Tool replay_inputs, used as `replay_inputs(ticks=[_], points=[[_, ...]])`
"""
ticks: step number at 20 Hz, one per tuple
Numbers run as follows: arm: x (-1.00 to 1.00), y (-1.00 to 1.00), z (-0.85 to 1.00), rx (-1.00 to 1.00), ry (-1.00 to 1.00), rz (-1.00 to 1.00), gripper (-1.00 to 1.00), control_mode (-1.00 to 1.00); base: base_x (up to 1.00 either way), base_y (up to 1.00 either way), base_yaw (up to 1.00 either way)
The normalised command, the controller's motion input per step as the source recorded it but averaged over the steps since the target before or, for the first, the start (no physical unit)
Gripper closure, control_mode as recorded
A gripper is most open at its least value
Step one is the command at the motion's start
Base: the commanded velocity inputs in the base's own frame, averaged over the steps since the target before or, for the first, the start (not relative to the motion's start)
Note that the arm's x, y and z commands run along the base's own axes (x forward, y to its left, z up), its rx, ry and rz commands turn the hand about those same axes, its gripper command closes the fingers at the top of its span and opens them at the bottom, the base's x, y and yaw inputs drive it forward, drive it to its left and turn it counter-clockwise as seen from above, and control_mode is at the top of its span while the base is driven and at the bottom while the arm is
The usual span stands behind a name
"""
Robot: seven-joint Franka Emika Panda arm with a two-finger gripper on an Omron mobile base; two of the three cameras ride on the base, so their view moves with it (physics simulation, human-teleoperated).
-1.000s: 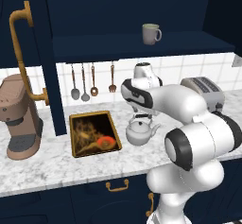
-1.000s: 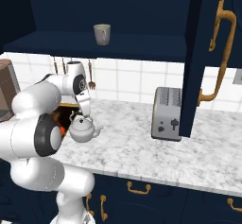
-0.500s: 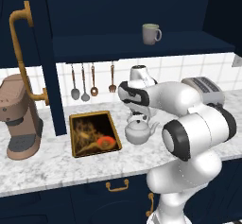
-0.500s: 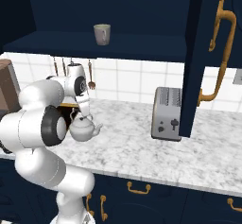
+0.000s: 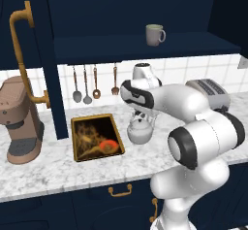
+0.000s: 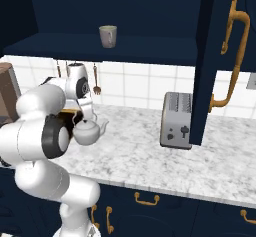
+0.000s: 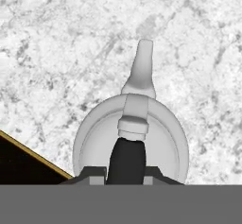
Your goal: Pick the kettle from the counter and place it on the tray. Then pick the mug from the cabinet and place it on the tray. Then close the cabinet doors.
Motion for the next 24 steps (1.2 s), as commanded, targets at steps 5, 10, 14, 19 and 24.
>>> replay_inputs(ticks=[5, 10, 14, 19, 24], points=[[-0.03, 0.21, 0.4, 0.16, -0.19, 0.11, 1.0, -1.0, 0.0, 0.0, 0.0], [0.0, 0.4, 0.01, 0.0, 0.0, 0.49, 1.0, -1.0, 0.0, 0.0, 0.0], [0.12, 0.54, 0.17, 0.0, 0.0, 0.44, 1.0, -1.0, 0.0, 0.0, 0.0], [0.06, 0.64, 0.01, -0.01, -0.07, 0.08, 1.0, -1.0, 0.0, 0.0, 0.0], [0.2, 0.57, -0.07, -0.05, 0.02, 0.0, 1.0, -1.0, 0.0, 0.0, 0.0]])
